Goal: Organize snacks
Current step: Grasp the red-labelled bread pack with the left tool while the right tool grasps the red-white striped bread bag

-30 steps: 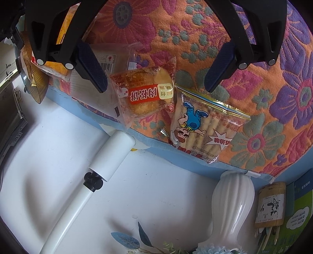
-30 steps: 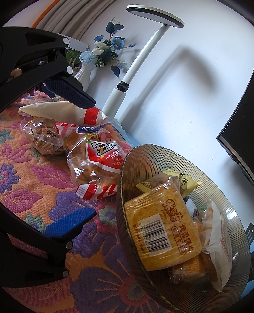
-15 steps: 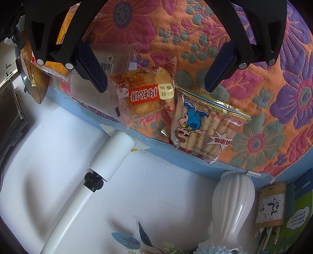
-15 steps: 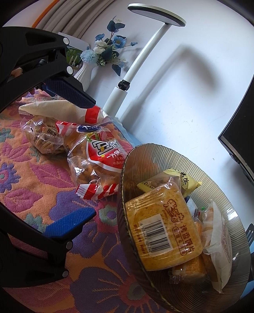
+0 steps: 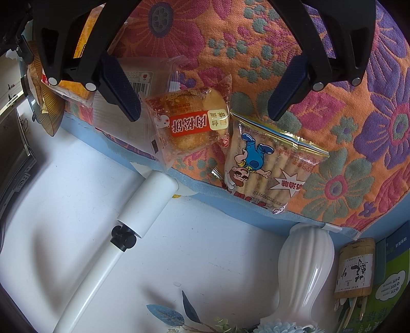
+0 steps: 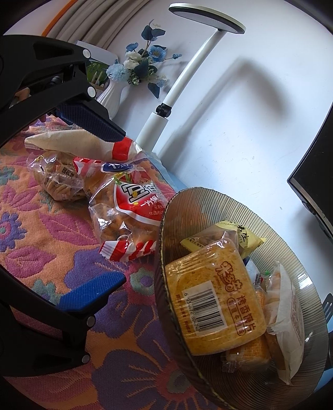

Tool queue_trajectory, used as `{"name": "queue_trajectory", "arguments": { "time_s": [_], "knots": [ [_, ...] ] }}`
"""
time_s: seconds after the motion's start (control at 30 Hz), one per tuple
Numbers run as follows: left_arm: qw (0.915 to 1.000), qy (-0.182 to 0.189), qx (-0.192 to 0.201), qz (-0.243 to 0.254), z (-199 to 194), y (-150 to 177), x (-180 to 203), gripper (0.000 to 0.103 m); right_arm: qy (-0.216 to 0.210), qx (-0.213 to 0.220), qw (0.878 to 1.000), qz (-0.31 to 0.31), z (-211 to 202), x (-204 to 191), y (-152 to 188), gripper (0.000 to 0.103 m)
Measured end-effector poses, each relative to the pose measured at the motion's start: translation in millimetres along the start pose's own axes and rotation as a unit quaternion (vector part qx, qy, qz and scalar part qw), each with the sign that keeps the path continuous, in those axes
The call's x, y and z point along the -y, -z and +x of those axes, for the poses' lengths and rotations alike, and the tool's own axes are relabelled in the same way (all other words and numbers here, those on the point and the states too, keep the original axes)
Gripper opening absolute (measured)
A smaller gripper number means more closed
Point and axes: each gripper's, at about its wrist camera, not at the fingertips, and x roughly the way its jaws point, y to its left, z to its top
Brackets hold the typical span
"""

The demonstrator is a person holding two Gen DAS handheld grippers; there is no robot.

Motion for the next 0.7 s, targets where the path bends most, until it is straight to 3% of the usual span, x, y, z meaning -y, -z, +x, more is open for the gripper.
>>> {"name": "queue_trajectory", "arguments": {
  "time_s": [0.17,0.33,0.43,0.57,0.6,0.63,0.67,0.7],
  "knots": [
    [1.0000,0.000,0.000,0.000,0.1,0.2,0.1,0.098,0.004,0.000,1.000,-0.001,1.5,0.6,0.2,0.100],
    [0.9996,0.006,-0.002,-0.026,4.3,-3.7,-4.7,0.098,0.043,-0.012,0.999,-0.006,15.6,-1.1,-9.3,0.100],
    [0.9967,0.027,-0.019,-0.075,13.8,-12.4,-8.8,0.098,0.064,-0.029,0.997,-0.036,30.4,-8.4,-14.6,0.100],
    [0.9965,0.006,-0.020,-0.081,26.7,-19.7,-3.8,0.097,0.088,-0.043,0.991,-0.088,45.0,-19.5,-14.8,0.100],
    [0.9971,0.000,-0.020,-0.074,28.8,-19.4,-0.2,0.092,0.083,-0.055,0.990,-0.103,46.4,-21.8,-14.6,0.098],
    [0.9983,-0.029,-0.027,-0.044,32.2,-17.8,9.1,0.085,0.078,-0.061,0.989,-0.112,45.6,-23.1,-13.7,0.081],
    [0.9988,-0.034,-0.028,-0.020,33.3,-14.4,17.0,0.073,0.077,-0.060,0.989,-0.115,42.9,-23.6,-12.4,0.080],
    [0.9993,-0.015,-0.031,-0.010,32.4,-12.1,20.9,0.058,0.072,-0.059,0.989,-0.118,39.1,-23.8,-10.8,0.076]
  ]
}}
